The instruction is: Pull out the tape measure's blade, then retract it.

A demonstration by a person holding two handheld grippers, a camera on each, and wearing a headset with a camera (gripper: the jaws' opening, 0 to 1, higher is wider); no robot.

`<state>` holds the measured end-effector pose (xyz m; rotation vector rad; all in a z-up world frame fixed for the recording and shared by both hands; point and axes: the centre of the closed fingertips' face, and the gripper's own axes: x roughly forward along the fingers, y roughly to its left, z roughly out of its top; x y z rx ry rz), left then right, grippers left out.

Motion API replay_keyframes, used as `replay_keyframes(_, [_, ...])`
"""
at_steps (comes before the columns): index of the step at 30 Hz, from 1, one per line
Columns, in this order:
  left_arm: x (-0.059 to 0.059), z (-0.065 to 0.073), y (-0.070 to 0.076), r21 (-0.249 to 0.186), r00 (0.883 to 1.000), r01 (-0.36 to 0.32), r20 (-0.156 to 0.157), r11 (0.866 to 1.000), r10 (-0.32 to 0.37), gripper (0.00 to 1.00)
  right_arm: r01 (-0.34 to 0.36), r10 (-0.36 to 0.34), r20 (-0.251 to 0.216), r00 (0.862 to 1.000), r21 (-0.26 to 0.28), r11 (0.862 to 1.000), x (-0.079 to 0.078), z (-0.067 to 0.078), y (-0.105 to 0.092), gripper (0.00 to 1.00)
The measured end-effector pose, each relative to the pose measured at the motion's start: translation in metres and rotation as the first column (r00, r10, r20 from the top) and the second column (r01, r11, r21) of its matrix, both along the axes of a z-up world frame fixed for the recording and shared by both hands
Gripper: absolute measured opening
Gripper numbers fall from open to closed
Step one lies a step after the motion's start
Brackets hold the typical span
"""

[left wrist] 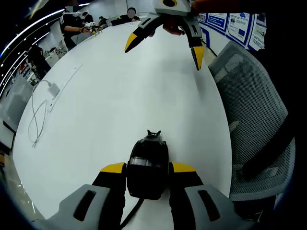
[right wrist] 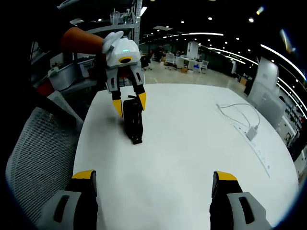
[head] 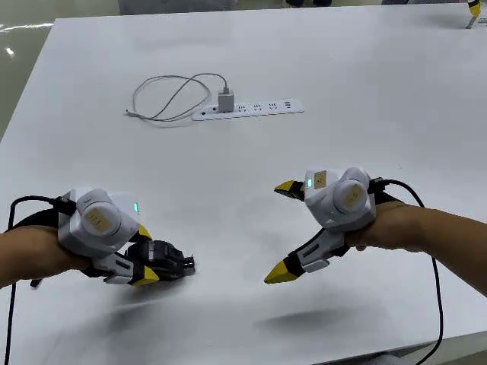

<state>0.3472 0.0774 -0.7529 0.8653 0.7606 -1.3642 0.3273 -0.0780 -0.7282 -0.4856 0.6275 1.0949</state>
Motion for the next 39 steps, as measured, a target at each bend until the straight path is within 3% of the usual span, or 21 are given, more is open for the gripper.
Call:
replay_keyframes(2, [0.001,0.0,-0.001,-0.001,1.0,-0.003,-0.002,1.0,0.003,0.3,-0.003,0.003,-0.002,1.0,0.007,1.0,0.001,0.0,0.004,0.99])
replay_keyframes(5, [0.0,0.003,-0.008,-0.034,0.997,0.055,0.049,0.998,-0.054,0.28,-0.011,0.011,0.001,1.0,0.015,1.0,0.004,-0.003,0.013,0.99])
replay_keyframes(6, [-0.002,0.002,-0.006,-0.022,0.997,0.06,0.053,0.998,-0.059,0.27,-0.006,0.006,-0.002,1.0,0.023,1.0,0.005,-0.003,0.017,0.99])
replay_keyframes(9, [0.0,0.002,-0.006,-0.03,0.999,0.035,0.034,0.999,-0.034,0.27,-0.015,0.015,-0.001,1.0,0.033,0.999,0.006,-0.005,0.028,0.99])
replay_keyframes(11, [-0.002,0.002,-0.007,-0.03,0.998,0.05,0.045,0.998,-0.049,0.27,-0.026,0.026,-0.001,1.0,0.03,0.999,0.007,-0.007,0.033,0.99])
replay_keyframes(13, [-0.001,0.003,-0.006,-0.041,0.999,0.037,0.033,0.998,-0.036,0.27,-0.043,0.043,0.002,0.999,0.029,0.999,0.006,-0.009,0.038,0.99])
replay_keyframes(18, [-0.002,0.002,-0.007,-0.029,0.999,0.039,0.032,0.999,-0.039,0.27,-0.048,0.048,-0.018,0.999,0.032,0.998,0.008,-0.015,0.05,0.99])
replay_keyframes(23, [-0.002,0.0,-0.006,-0.031,0.998,0.039,0.051,0.999,-0.038,0.27,-0.064,0.064,-0.037,0.997,0.018,0.998,0.007,-0.028,0.06,0.99])
replay_keyframes(26, [-0.001,0.0,-0.005,-0.036,0.999,0.026,0.047,0.999,-0.025,0.27,-0.065,0.066,-0.078,0.995,0.015,0.998,0.003,-0.035,0.065,1.0])
replay_keyframes(34, [0.001,-0.002,-0.005,-0.032,0.999,0.032,0.035,0.999,-0.031,0.27,-0.082,0.083,-0.104,0.991,0.013,0.997,-0.001,-0.043,0.079,0.99])
replay_keyframes(37, [0.001,-0.003,-0.005,-0.033,0.999,0.032,0.027,0.999,-0.031,0.27,-0.128,0.126,-0.089,0.988,-0.011,0.992,-0.001,-0.045,0.081,0.8])
replay_keyframes(39, [0.001,-0.003,-0.006,-0.033,0.999,0.031,0.023,0.999,-0.03,0.27,-0.126,0.123,-0.091,0.988,-0.021,0.992,0.001,-0.049,0.084,0.84])
